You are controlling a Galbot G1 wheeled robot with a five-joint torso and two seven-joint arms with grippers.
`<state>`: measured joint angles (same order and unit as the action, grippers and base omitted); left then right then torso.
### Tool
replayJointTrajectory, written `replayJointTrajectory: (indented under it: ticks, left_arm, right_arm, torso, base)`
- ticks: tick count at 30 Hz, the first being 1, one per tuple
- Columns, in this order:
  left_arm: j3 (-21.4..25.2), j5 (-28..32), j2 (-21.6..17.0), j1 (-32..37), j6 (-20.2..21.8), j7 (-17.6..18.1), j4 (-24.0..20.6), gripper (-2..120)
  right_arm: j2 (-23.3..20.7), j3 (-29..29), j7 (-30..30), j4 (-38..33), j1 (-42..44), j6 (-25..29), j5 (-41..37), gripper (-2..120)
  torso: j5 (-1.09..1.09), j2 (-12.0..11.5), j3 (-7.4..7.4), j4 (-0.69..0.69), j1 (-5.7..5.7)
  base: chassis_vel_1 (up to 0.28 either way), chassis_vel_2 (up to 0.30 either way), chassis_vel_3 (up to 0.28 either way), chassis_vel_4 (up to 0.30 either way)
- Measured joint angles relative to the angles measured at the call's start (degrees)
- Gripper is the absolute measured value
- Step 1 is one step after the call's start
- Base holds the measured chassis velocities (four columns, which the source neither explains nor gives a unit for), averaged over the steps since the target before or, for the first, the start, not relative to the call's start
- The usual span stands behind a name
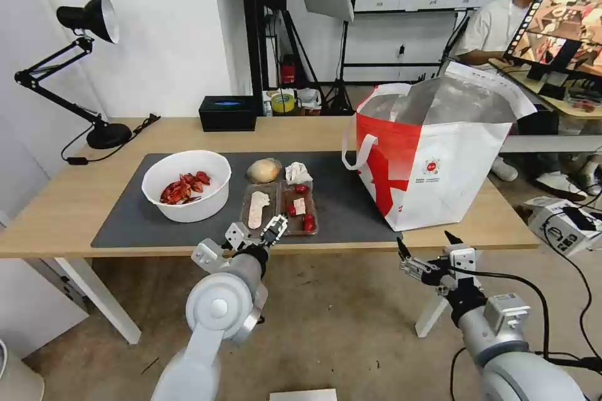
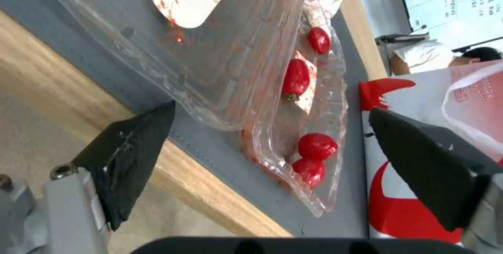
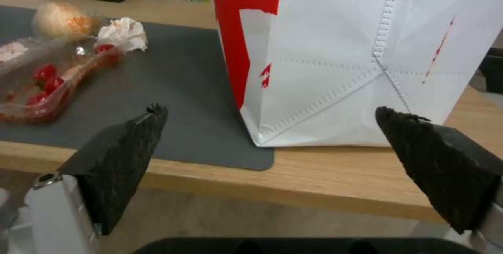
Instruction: Pick up the trash from the table and place it into the takeout bag.
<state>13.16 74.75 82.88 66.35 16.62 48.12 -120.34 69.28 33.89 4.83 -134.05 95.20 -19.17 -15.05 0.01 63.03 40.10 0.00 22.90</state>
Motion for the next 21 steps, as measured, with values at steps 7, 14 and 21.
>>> replayJointTrajectory:
  ticks: [7, 14, 21]
  left_arm:
    - [-0.1, -0.3, 0.7, -0.8, -1.3, -0.1, 1.2, 100]
    - [0.0, -0.7, 0.8, -0.6, -3.7, -1.7, 1.5, 100]
    - [0.5, -0.8, 0.4, -0.2, -4.3, -2.3, 0.7, 100]
  right_arm:
    - [0.2, 0.0, 0.0, 0.2, 0.1, 0.0, 0.1, 100]
    - [1.0, -0.4, 0.0, 0.6, 0.1, 0.1, 0.4, 100]
    - [1.4, -1.0, -0.1, 0.8, 0.0, 0.2, 1.0, 100]
  torso:
    - [0.00, 0.0, -0.01, 0.00, 0.00]
    - [-0.02, 0.0, 0.02, -0.01, 0.01]
    - [-0.02, 0.0, 0.02, -0.01, 0.02]
  base:
    - [0.000, 0.000, 0.000, 0.000]
    - [0.000, 0.000, 0.000, 0.000]
    - [0.000, 0.000, 0.000, 0.000]
